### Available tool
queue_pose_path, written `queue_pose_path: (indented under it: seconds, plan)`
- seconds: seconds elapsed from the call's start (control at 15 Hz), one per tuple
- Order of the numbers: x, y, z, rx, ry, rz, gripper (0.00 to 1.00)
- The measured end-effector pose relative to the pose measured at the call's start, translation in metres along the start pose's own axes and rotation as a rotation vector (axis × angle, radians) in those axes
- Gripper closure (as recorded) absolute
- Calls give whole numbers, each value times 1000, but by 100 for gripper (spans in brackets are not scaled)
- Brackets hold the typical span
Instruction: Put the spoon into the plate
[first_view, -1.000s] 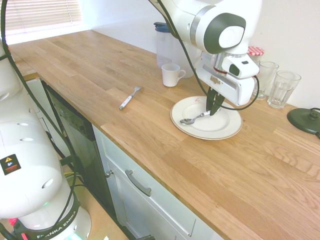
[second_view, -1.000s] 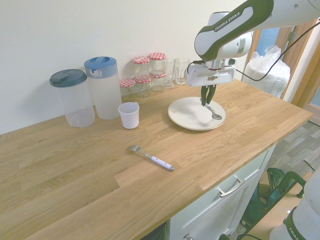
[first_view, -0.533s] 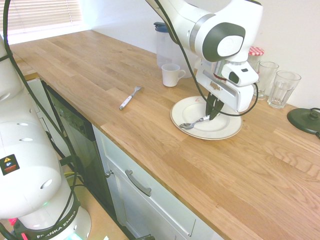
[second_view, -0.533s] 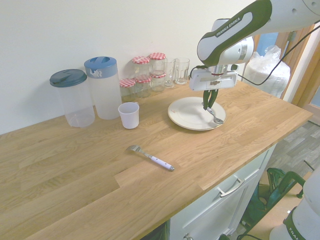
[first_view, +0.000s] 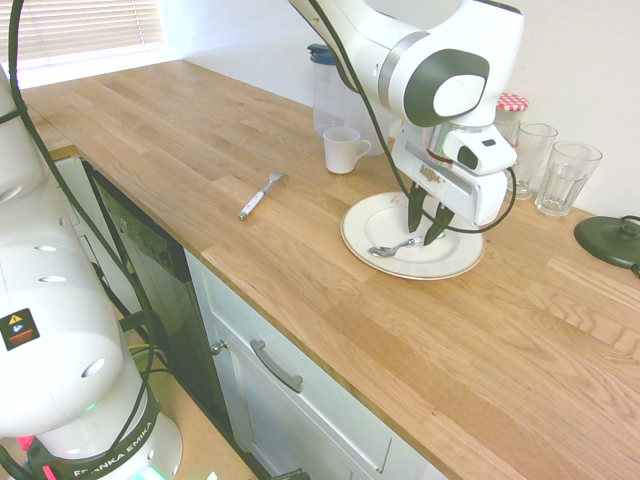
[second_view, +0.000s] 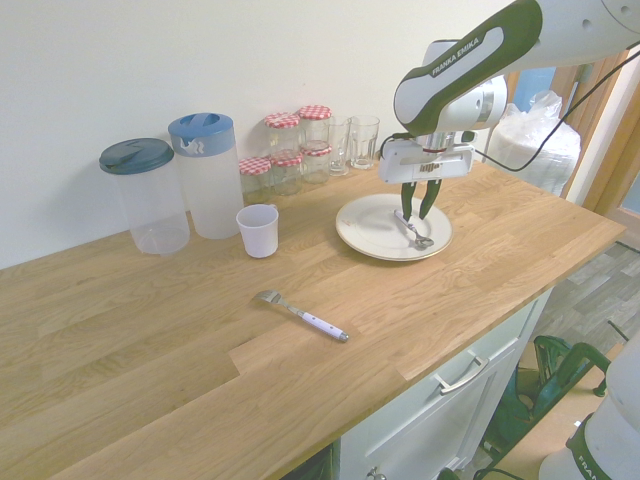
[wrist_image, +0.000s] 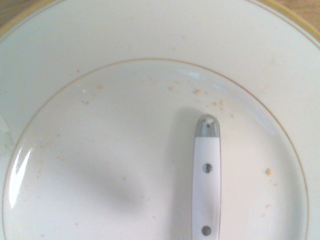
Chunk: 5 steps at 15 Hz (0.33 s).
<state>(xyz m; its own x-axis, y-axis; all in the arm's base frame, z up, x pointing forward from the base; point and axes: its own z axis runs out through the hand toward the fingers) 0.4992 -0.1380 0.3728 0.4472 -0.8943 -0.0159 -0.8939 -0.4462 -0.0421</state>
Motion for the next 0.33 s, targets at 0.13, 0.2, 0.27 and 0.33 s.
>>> queue_pose_path:
  seconds: [0.13,0.2,0.27,0.33]
  plan:
    - [-17,-1,-30,-8,10,-56,0]
    - [-34,-3,-51,-7,6,-106,0]
    - [-53,-5,-70,-8,1,-164,0]
    - [-73,-8,-83,-10,-3,-214,0]
